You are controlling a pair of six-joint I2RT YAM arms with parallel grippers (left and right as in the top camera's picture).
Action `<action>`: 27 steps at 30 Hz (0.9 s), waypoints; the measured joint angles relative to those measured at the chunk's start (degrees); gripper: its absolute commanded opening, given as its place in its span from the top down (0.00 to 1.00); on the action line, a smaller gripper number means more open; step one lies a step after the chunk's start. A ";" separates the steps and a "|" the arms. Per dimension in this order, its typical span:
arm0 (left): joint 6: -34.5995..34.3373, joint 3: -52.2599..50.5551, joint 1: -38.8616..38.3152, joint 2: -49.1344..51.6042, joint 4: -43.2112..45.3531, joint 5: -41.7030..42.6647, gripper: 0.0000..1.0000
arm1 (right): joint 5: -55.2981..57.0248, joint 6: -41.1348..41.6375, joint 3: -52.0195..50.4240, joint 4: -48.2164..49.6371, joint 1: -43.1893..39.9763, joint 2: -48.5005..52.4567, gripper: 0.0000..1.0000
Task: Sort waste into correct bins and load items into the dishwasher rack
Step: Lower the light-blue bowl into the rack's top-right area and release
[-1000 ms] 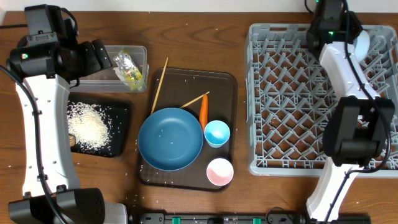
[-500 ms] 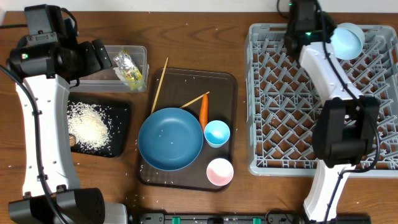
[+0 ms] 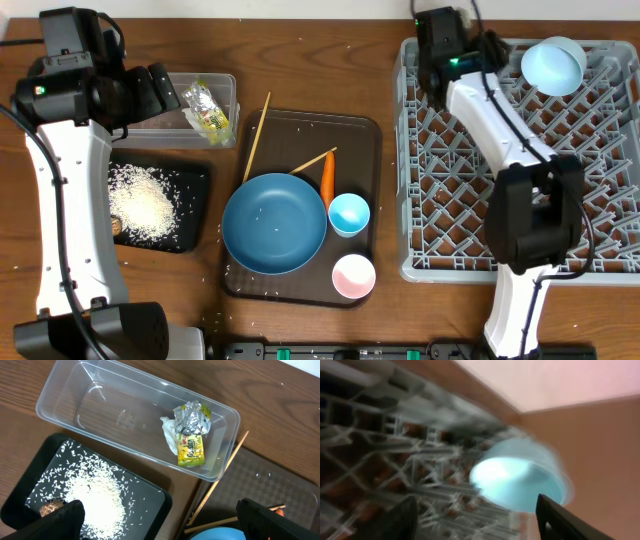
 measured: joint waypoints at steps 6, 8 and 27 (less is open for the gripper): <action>0.00 0.00 -0.02 0.00 0.02 0.00 0.02 | -28.72 13.51 -0.04 -3.26 -11.08 -3.08 0.44; 0.00 0.00 -0.02 0.00 0.02 0.00 0.02 | -38.49 15.63 -0.04 -3.06 -15.80 -4.90 0.50; 0.00 0.00 0.00 0.00 0.00 0.00 0.02 | -67.58 27.96 0.00 8.79 -35.26 -11.34 0.53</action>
